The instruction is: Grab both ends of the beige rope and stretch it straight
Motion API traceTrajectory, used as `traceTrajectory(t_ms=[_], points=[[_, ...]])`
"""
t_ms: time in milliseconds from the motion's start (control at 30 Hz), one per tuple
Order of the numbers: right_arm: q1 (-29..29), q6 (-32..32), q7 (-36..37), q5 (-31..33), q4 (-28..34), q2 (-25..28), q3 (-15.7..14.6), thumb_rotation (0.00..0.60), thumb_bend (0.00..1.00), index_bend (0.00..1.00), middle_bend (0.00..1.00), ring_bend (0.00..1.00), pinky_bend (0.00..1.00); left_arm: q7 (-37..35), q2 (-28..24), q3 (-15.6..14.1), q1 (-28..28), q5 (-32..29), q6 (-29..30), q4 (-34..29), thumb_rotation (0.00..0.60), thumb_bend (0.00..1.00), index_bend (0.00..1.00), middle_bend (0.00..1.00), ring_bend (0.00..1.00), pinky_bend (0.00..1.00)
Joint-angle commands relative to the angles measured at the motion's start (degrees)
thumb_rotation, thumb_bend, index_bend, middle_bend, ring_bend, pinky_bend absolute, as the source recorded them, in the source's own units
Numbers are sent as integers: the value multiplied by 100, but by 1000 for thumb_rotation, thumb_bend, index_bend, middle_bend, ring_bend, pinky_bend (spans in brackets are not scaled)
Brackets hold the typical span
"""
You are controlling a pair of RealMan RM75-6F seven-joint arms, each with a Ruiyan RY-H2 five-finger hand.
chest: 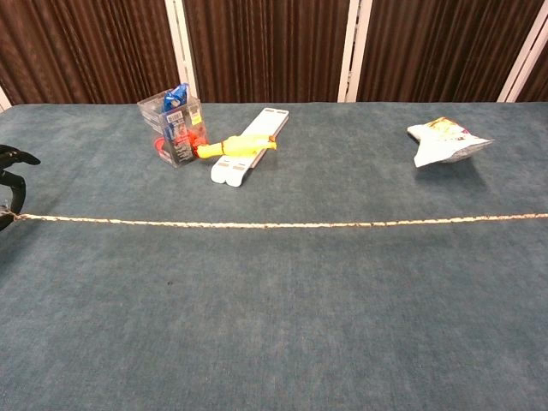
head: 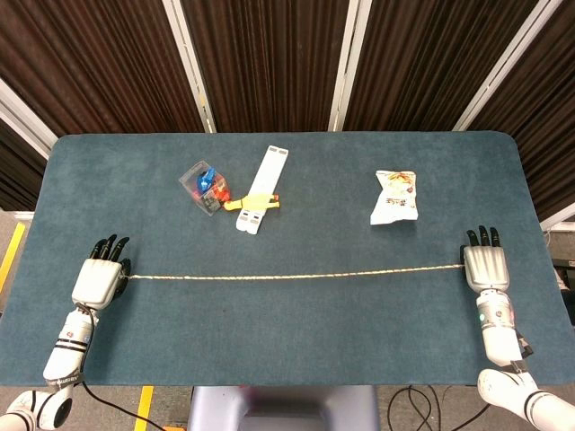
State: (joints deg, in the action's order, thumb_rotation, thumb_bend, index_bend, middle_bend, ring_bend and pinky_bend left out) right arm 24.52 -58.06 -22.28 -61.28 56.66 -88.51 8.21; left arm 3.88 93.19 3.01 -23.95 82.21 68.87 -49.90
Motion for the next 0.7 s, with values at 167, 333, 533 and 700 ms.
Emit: traceTrajectory(t_ms=[167,333,533,700], points=[[17,354,-207,229,-6,23,-7,600,727,426,151,0,0,-11,114,-2,-43,-4,-122,170,600,444,567,100,0,127],[29,439,-252,281,-4,23,2,600,693,169,75,0,0,-18,158,-19,-57,-2,-204,228,600,443,348,85,0,98],[13,399,-292,256,93,91,-6,600,651,5,20,0,0,-101,31,-41,-54,-8,-304,36,600,439,4,14,0,80],[-42,329,-308,236,352,277,-19,600,571,0,0,0,0,-344,-248,-26,2,5,-228,-323,600,429,0,0,0,74]])
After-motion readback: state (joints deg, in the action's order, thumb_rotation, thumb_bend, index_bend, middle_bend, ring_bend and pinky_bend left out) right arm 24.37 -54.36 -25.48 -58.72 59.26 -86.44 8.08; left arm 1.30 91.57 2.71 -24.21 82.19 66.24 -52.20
